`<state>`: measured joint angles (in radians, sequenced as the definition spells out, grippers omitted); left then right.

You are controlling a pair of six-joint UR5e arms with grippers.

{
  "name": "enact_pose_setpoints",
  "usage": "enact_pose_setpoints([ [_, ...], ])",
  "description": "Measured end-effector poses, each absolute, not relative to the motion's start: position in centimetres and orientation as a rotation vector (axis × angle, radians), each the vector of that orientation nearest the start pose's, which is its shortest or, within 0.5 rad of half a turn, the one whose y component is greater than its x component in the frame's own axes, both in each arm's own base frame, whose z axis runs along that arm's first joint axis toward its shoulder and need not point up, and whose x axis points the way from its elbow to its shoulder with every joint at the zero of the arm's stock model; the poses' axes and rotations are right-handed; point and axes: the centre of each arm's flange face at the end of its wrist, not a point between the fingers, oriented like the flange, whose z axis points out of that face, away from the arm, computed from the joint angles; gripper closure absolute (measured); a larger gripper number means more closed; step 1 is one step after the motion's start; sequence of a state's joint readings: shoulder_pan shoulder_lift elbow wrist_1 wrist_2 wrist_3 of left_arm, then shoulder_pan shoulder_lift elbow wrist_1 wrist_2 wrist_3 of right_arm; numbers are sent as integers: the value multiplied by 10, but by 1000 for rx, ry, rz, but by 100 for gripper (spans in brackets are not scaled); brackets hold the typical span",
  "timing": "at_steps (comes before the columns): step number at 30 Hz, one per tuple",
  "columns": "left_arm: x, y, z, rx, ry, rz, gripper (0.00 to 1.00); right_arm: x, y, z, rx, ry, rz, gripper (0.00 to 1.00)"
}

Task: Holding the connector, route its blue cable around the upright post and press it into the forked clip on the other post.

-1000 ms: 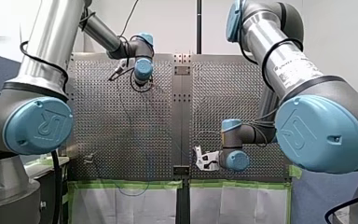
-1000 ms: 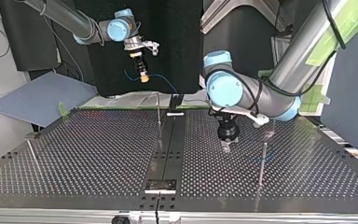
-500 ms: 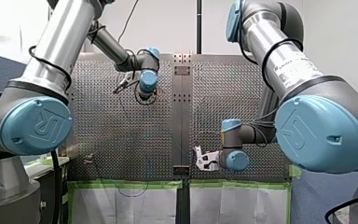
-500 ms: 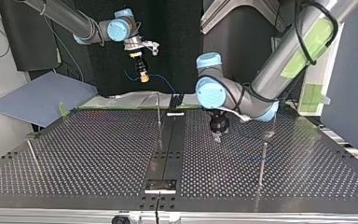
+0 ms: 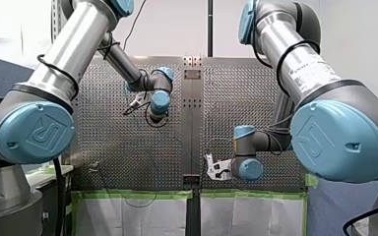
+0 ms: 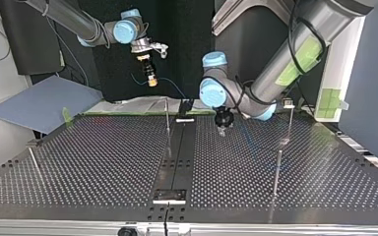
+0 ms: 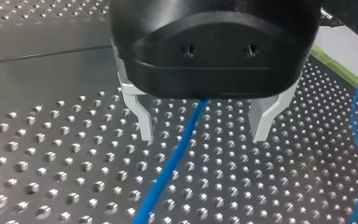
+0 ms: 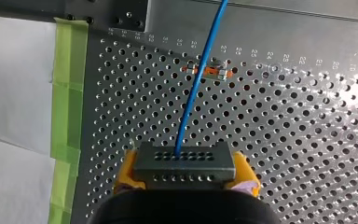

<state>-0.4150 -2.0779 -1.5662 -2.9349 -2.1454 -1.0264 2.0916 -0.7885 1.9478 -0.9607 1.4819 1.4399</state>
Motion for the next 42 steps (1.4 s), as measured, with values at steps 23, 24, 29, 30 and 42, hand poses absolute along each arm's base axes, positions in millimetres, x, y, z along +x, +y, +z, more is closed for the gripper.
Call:
enact_pose_setpoints([
  [23,508,-334,157,505,1821,535,0,388,-392,-13,1850,-833,1420,100],
  [24,508,-335,155,505,1822,530,0,388,-393,-13,1850,-833,1420,100],
  [29,506,-339,141,515,1835,506,0,389,-393,-13,1849,-831,1422,100],
  [30,505,-342,135,519,1839,490,0,389,-393,-13,1849,-831,1422,100],
  [42,501,-359,75,540,1885,352,0,388,-393,-13,1849,-829,1421,100],
])
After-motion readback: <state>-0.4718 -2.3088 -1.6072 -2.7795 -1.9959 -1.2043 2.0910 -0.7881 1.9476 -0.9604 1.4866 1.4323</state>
